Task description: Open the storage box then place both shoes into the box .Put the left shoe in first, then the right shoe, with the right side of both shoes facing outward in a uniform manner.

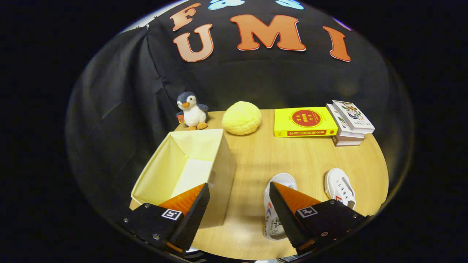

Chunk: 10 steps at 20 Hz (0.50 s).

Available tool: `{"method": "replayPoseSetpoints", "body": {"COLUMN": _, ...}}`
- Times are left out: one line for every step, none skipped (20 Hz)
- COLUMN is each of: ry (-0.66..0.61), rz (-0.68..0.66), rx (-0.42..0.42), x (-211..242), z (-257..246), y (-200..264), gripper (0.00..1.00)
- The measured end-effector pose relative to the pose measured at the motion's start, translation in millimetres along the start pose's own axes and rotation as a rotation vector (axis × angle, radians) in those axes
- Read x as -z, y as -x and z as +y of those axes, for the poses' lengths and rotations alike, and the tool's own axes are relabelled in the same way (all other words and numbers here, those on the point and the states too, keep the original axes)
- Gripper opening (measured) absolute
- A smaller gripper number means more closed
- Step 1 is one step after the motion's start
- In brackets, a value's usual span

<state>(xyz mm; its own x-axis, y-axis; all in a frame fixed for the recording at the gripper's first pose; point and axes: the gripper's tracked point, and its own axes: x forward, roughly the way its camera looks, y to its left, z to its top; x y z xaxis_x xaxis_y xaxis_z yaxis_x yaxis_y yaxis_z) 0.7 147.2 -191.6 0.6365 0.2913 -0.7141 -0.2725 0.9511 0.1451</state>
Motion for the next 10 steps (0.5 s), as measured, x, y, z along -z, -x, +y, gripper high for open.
{"method": "replayPoseSetpoints", "body": {"ry": 0.001, "rz": 0.014, "rx": 0.018, "x": 7, "z": -12, "y": 1, "gripper": 0.99}}
{"method": "replayPoseSetpoints", "body": {"ry": 0.001, "rz": 0.03, "rx": 0.035, "x": 15, "z": -23, "y": 2, "gripper": 0.99}}
{"method": "replayPoseSetpoints", "body": {"ry": 0.002, "rz": 0.048, "rx": 0.051, "x": 23, "z": -34, "y": 2, "gripper": 0.99}}
{"method": "replayPoseSetpoints", "body": {"ry": 0.006, "rz": 0.069, "rx": 0.066, "x": 32, "z": -43, "y": 2, "gripper": 0.99}}
{"method": "replayPoseSetpoints", "body": {"ry": 0.012, "rz": 0.09, "rx": 0.082, "x": 41, "z": -53, "y": 2, "gripper": 0.99}}
{"method": "replayPoseSetpoints", "body": {"ry": 0.022, "rz": 0.112, "rx": 0.098, "x": 49, "z": -62, "y": 1, "gripper": 0.99}}
{"method": "replayPoseSetpoints", "body": {"ry": 0.031, "rz": 0.133, "rx": 0.111, "x": 57, "z": -70, "y": 1, "gripper": 0.99}}
{"method": "replayPoseSetpoints", "body": {"ry": 0.042, "rz": 0.151, "rx": 0.123, "x": 64, "z": -77, "y": 0, "gripper": 0.99}}
{"method": "replayPoseSetpoints", "body": {"ry": 0.053, "rz": 0.17, "rx": 0.134, "x": 71, "z": -83, "y": -2, "gripper": 0.99}}
{"method": "replayPoseSetpoints", "body": {"ry": 0.064, "rz": 0.187, "rx": 0.145, "x": 77, "z": -89, "y": -4, "gripper": 0.99}}
